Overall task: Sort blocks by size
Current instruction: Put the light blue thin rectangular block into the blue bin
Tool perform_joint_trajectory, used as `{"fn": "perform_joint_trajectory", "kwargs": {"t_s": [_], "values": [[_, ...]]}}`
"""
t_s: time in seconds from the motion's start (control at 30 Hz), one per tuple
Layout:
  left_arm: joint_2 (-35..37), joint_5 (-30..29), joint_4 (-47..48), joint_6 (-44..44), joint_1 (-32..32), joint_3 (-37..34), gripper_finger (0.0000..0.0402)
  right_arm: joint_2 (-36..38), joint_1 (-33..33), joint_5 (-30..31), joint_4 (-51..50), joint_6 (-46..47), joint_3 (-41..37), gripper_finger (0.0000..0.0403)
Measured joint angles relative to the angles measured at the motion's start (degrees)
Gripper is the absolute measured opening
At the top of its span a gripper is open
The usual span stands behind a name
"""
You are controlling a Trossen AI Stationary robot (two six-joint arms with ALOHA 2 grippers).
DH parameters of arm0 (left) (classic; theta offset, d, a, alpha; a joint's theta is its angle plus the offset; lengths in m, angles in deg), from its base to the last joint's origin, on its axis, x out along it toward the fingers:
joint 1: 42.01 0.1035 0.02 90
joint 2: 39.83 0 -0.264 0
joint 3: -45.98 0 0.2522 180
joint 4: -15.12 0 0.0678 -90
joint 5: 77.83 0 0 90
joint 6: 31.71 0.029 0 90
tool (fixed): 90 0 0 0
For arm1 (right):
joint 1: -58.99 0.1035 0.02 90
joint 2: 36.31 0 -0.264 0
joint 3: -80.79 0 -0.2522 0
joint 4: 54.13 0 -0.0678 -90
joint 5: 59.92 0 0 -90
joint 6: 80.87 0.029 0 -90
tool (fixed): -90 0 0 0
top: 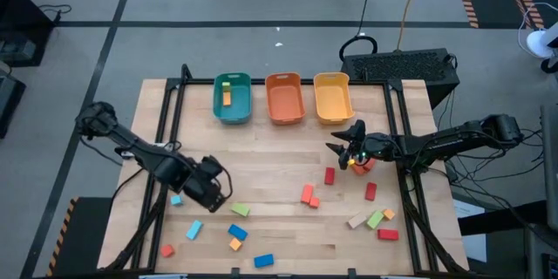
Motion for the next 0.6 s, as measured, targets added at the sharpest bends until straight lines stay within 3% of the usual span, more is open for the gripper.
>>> {"fn": "perform_joint_trajectory", "kwargs": {"t_s": [0.27, 0.6], "values": [[-2.42, -1.07, -0.76, -20.57, -8.47, -0.81, 0.0144, 0.0, 1.98, -0.13, -0.52, 2.59, 0.0, 0.021], [-9.61, 3.11, -3.99, -30.09, -15.06, -0.86, 0.0144, -0.02, 5.4, -0.08, -1.81, 2.54, -0.02, 0.021]]}}
